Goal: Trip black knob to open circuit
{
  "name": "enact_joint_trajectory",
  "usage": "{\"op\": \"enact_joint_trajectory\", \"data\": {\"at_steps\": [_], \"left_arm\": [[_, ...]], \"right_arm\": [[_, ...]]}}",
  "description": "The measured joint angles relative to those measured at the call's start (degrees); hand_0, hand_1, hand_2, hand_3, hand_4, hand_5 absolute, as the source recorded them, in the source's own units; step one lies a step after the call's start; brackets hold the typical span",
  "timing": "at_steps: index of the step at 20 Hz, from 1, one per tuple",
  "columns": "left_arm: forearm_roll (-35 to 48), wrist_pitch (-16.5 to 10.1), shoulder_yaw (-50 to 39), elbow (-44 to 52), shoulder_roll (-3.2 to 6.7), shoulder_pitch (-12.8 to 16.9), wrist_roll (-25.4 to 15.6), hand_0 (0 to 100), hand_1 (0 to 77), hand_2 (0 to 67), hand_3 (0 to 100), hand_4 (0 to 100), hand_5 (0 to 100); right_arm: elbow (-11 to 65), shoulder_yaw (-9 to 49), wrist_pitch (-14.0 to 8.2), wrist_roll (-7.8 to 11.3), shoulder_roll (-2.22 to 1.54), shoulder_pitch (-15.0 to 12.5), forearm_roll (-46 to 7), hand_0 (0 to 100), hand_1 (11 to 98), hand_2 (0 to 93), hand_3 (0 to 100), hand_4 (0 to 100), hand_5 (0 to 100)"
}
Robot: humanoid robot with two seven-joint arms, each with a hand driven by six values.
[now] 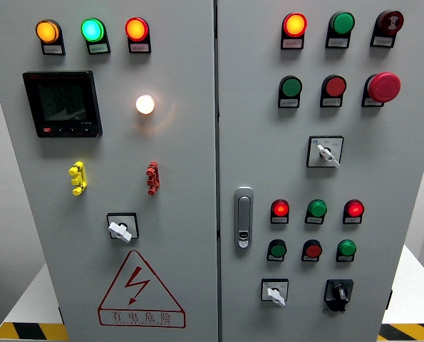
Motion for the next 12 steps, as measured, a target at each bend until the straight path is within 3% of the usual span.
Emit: {"op": "enact_joint_trajectory", "data": {"at_steps": [2, 8, 10, 12], "left_arm": [[0.0, 0.0, 0.0, 0.0, 0.00, 0.0, 0.0, 0, 3.0, 12.9, 21, 7, 1], [0.0, 0.0, 0.0, 0.0, -0.06, 0.0, 0.0, 0, 3.0, 12.9, 21, 7, 1], [0.0, 0.0, 0.0, 0.0, -0.04, 0.0, 0.0, 0, 3.0, 12.9, 21, 7, 1], [0.0, 0.0, 0.0, 0.0, -0.01, 0.0, 0.0, 0, 3.0, 12.9, 21, 7, 1]], "right_arm": [[-0.6, -0.2, 0.0, -0.01, -0.13, 0.6, 0.3, 73, 32.3, 3.9, 8, 5, 11], [-0.9, -1.3, 0.1, -0.05, -0.05, 1.5, 1.9, 73, 32.3, 3.6, 8, 5, 11], [-0.1, 0.1, 0.0, -0.42, 0.16, 1.5, 0.7, 73, 32.4, 3.6, 8, 5, 11], [1.4, 5.2, 0.0, -1.29, 0.44, 1.0, -4.2, 73, 32.3, 3.5, 8, 5, 11]]}}
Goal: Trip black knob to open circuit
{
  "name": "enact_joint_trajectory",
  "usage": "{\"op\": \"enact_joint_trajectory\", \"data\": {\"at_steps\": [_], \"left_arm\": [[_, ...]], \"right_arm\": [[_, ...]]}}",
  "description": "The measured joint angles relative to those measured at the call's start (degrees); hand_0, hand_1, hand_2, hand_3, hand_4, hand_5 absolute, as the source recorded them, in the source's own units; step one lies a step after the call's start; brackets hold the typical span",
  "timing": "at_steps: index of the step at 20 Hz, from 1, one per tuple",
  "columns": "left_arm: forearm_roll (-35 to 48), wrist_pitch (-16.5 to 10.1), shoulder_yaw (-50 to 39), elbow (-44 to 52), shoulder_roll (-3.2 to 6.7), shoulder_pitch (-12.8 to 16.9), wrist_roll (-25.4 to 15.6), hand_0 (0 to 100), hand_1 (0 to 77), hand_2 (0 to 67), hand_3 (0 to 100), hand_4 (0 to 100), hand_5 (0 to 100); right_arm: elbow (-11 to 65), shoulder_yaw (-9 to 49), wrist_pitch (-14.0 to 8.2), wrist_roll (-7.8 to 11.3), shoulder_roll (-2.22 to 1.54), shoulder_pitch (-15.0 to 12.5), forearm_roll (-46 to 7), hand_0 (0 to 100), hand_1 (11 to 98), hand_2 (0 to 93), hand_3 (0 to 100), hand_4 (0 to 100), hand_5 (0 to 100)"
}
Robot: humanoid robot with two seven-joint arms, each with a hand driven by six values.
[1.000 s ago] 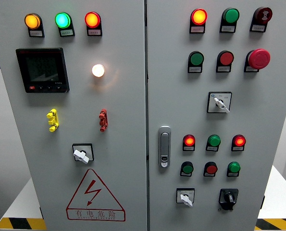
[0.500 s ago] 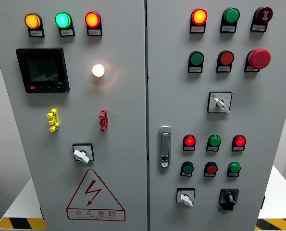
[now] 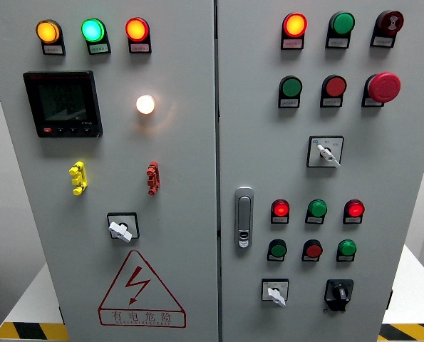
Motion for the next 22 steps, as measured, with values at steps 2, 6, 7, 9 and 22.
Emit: {"op": "enact_joint_trajectory", "data": {"at_steps": [2, 6, 7, 9, 22], "left_arm": [[0.0, 0.0, 0.0, 0.0, 0.00, 0.0, 0.0, 0, 3.0, 12.9, 21, 7, 1], [0.0, 0.0, 0.0, 0.0, 0.01, 0.0, 0.0, 0, 3.1, 12.9, 21, 7, 1], [0.0, 0.0, 0.0, 0.0, 0.00, 0.0, 0.0, 0, 3.1, 12.9, 21, 7, 1], [0.0, 0.0, 0.0, 0.0, 0.00, 0.0, 0.0, 0, 3.1, 12.9, 21, 7, 1], [0.0, 0.0, 0.0, 0.0, -0.02, 0.0, 0.0, 0, 3.0, 12.9, 21, 7, 1]], "right_arm": [[1.0, 5.9, 0.1, -0.61, 0.15, -0.4, -7.6, 73, 32.5, 3.5, 8, 5, 11], [4.7, 17.1, 0.1, -2.18, 0.27, -0.6, -17.9, 72, 33.3, 3.5, 9, 6, 11], [5.5, 20.2, 0.2, -2.45, 0.29, -0.7, -21.5, 72, 33.5, 3.5, 10, 6, 11], [7.3, 27.6, 1.4, -2.64, 0.29, -0.7, -27.4, 72, 33.8, 3.4, 11, 6, 11], [21.0, 57.0, 12.4, -2.79, 0.29, 2.0, -51.8, 70, 35.6, 3.4, 13, 8, 15]]}}
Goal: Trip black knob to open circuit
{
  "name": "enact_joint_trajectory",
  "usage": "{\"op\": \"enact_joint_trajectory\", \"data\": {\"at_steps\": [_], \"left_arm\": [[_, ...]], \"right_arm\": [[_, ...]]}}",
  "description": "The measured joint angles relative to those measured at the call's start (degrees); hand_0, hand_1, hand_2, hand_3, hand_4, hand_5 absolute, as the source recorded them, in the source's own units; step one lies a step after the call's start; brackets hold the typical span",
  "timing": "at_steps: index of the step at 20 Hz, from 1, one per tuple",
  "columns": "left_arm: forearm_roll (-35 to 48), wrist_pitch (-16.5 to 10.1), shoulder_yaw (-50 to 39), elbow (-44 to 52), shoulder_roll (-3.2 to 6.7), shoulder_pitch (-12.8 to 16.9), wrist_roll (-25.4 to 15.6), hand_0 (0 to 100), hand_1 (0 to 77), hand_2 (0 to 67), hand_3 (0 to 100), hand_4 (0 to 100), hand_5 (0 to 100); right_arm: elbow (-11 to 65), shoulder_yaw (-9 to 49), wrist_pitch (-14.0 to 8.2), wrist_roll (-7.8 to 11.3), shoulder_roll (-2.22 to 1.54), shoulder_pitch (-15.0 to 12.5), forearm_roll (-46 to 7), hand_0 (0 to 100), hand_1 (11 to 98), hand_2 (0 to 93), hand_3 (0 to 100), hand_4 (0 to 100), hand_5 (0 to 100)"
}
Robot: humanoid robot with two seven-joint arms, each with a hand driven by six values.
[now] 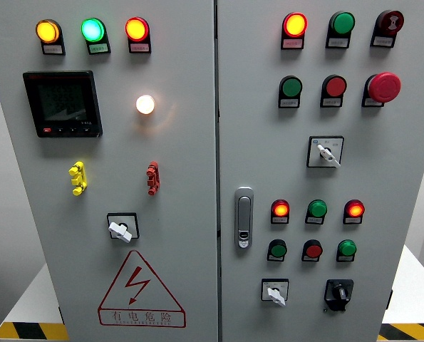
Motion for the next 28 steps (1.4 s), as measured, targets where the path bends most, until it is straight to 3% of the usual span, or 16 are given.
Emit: {"op": "enact_joint_trajectory", "data": {"at_steps": [5, 11, 14, 17, 18, 19, 22, 25, 28], "left_arm": [[0.0, 0.0, 0.0, 0.0, 0.01, 0.0, 0.0, 0, 3.0, 12.9, 21, 7, 1], [0.0, 0.0, 0.0, 0.0, 0.02, 0.0, 0.0, 0, 3.0, 12.9, 21, 7, 1], [0.0, 0.0, 0.0, 0.0, -0.04, 0.0, 0.0, 0, 3.1, 13.0, 21, 7, 1], [0.0, 0.0, 0.0, 0.0, -0.02, 0.0, 0.0, 0, 3.0, 13.0, 21, 7, 1], [0.0, 0.0, 0.0, 0.0, -0.01, 0.0, 0.0, 0, 3.0, 13.0, 21, 7, 1], [0.0, 0.0, 0.0, 0.0, 0.01, 0.0, 0.0, 0, 3.0, 13.0, 21, 7, 1], [0.0, 0.0, 0.0, 0.0, 0.03, 0.0, 0.0, 0, 3.0, 13.0, 21, 7, 1], [0.0, 0.0, 0.0, 0.0, 0.01, 0.0, 0.0, 0, 3.0, 13.0, 21, 7, 1], [0.0, 0.0, 0.0, 0.0, -0.01, 0.0, 0.0, 0, 3.0, 13.0, 21, 7, 1]], "right_arm": [[15.7, 0.1, 0.4, -0.21, 0.03, -1.2, 3.4, 69, 38.7, 3.0, 16, 11, 24], [37.9, -2.9, 0.0, -3.54, 0.01, -4.9, 12.9, 71, 40.6, 2.4, 21, 18, 36], [47.4, -5.9, -1.0, -4.03, -0.04, -8.0, 16.7, 72, 41.9, 1.9, 31, 33, 49], [55.2, -8.9, -3.6, -5.35, -0.09, -9.9, 18.5, 72, 43.7, 1.4, 43, 54, 63], [57.4, -9.6, -4.3, -5.54, -0.09, -10.3, 18.6, 73, 44.2, 1.3, 51, 65, 70], [59.5, -10.2, -4.8, -5.68, -0.09, -10.5, 18.7, 74, 44.1, 1.1, 57, 68, 73], [64.3, -11.8, -5.7, -5.95, 0.04, -10.5, 18.8, 76, 44.5, 1.0, 71, 79, 83], [66.3, -13.3, -8.6, -7.20, 0.40, -8.2, 18.9, 77, 45.8, 1.0, 83, 88, 100], [66.5, -13.9, -11.1, -8.29, 0.65, -5.1, 20.4, 78, 48.6, 0.9, 90, 96, 100]]}}
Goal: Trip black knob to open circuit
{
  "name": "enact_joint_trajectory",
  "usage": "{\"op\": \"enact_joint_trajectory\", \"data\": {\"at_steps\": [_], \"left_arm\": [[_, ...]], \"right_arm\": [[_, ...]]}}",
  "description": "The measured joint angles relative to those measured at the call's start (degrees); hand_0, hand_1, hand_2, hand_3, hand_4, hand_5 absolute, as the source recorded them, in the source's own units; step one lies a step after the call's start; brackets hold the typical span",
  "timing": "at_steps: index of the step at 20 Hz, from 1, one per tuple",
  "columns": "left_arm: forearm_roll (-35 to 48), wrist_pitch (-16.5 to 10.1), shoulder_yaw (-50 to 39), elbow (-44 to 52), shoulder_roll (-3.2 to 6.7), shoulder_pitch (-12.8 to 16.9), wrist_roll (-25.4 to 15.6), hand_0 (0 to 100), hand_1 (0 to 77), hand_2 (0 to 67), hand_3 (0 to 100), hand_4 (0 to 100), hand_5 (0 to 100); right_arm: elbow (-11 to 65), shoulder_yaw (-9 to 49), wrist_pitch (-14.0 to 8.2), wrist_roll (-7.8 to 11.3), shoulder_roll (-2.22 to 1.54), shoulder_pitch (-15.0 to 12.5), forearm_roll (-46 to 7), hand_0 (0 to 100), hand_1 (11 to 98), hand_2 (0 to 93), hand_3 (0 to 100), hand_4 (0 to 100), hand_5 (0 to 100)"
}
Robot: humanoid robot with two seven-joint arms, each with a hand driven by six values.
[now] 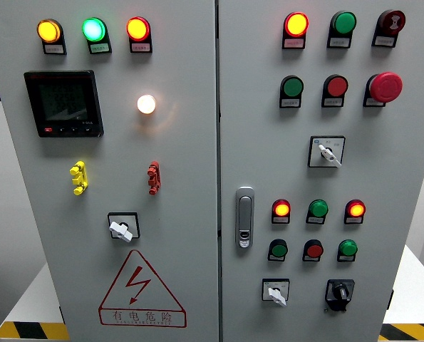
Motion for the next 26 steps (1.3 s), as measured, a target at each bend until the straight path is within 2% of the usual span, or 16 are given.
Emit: {"op": "enact_joint_trajectory", "data": {"at_steps": [6, 9, 14, 20, 26], "left_arm": [[0.0, 0.0, 0.0, 0.0, -0.01, 0.0, 0.0, 0, 3.0, 13.0, 21, 7, 1], [0.0, 0.0, 0.0, 0.0, -0.01, 0.0, 0.0, 0, 3.0, 13.0, 21, 7, 1], [0.0, 0.0, 0.0, 0.0, 0.01, -0.1, 0.0, 0, 3.0, 13.0, 21, 7, 1], [0.0, 0.0, 0.0, 0.0, -0.02, -0.1, 0.0, 0, 3.0, 13.0, 21, 7, 1], [0.0, 0.0, 0.0, 0.0, -0.02, -0.1, 0.0, 0, 3.0, 13.0, 21, 7, 1]], "right_arm": [[0.0, -0.1, -0.6, -0.96, 0.11, 4.4, 0.7, 86, 54.6, 0.7, 90, 97, 100], [0.0, -0.2, -0.6, -1.17, 0.14, 5.4, 0.7, 91, 54.9, 0.7, 90, 97, 100], [0.0, -0.4, -0.6, -1.41, 0.14, 6.8, 0.7, 100, 62.5, 0.9, 86, 94, 100], [-0.6, -0.5, -0.6, -1.79, 0.14, 8.5, 0.7, 100, 67.9, 1.2, 84, 91, 100], [-0.6, -0.5, -0.6, -2.07, 0.14, 9.2, 0.7, 100, 68.7, 1.5, 84, 90, 100]]}}
